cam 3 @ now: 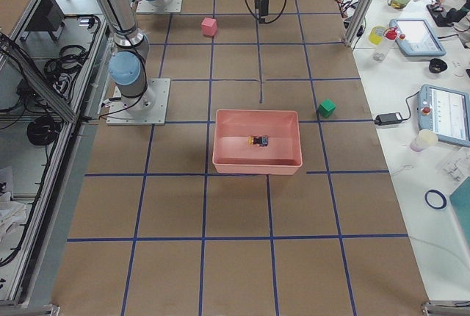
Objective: Align button upright
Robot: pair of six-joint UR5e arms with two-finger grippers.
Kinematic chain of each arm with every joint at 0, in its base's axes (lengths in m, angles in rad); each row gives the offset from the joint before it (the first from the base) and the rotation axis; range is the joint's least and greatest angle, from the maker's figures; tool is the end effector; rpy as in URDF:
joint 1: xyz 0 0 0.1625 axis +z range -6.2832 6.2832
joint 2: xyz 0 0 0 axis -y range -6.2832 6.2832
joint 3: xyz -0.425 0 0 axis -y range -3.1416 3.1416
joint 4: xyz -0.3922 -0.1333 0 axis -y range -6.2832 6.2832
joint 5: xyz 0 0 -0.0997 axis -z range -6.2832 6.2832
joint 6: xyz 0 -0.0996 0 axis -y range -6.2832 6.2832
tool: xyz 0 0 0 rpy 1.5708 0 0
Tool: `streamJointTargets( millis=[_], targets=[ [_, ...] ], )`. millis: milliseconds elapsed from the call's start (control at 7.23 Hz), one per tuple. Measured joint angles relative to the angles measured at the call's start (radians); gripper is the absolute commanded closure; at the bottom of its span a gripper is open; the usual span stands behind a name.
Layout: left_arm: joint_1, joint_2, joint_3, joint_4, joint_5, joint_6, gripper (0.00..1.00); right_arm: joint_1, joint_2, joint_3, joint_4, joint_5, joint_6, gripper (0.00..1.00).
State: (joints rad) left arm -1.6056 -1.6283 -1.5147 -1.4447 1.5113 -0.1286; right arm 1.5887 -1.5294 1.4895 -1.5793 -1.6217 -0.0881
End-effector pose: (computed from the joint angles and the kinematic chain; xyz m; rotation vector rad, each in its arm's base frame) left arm -0.1575 -0.5228 0.5000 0.1381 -3.0637 0.1834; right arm 0.1374 -0.5115 0.5083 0.1617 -3.0840 0.0720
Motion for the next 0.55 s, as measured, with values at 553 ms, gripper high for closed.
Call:
streamJointTargets(
  millis=[553],
  targets=[
    [0.008,0.012,-0.008,-0.002,-0.025,0.014,0.0,-0.001,0.006,0.001,-0.001,-0.013,-0.001,0.0]
  ],
)
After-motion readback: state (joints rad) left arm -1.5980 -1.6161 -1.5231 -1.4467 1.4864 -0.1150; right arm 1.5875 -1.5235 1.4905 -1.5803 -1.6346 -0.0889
